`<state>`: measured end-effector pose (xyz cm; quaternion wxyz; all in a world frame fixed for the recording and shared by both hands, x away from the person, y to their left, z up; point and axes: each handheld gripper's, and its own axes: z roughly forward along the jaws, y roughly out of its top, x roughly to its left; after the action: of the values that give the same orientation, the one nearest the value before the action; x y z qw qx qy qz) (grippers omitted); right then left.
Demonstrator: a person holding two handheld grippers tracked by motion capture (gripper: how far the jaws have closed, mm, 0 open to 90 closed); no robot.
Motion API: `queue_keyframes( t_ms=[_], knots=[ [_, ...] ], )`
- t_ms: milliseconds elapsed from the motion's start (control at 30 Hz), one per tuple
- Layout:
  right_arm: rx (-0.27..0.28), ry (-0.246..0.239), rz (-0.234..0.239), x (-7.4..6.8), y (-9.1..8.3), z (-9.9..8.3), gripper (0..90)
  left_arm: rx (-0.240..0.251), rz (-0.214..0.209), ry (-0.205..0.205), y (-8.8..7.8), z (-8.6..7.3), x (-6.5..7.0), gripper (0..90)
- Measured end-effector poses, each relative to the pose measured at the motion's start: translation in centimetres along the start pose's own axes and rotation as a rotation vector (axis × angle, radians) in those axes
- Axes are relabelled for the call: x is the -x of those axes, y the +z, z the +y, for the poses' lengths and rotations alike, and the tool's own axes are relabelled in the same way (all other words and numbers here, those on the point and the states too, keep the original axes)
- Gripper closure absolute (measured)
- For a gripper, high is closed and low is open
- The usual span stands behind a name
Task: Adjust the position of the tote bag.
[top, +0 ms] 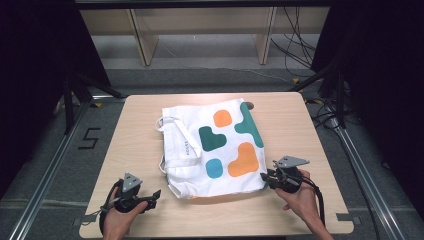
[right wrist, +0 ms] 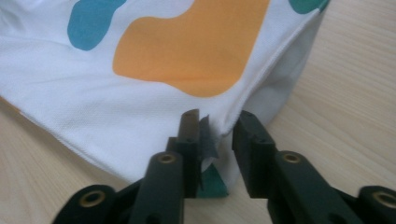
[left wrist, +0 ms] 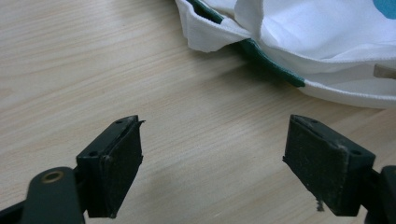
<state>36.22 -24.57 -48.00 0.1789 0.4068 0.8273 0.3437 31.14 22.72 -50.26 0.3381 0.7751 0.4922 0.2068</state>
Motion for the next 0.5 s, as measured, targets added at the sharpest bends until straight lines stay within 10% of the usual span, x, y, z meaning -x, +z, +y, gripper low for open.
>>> queue_keyframes(
  t_ms=[267, 500],
  knots=[
    [-0.004, -0.125, 0.016, 0.5, 0.7, 0.2, 87.8, 0.007, 0.004, 0.005, -0.2, 0.0, 0.0, 18.3],
    [-0.006, -0.116, -0.024, 2.8, -0.2, 0.1, 87.9, 0.020, 0.016, -0.015, -0.4, -0.1, -0.3, 18.4]
  ],
)
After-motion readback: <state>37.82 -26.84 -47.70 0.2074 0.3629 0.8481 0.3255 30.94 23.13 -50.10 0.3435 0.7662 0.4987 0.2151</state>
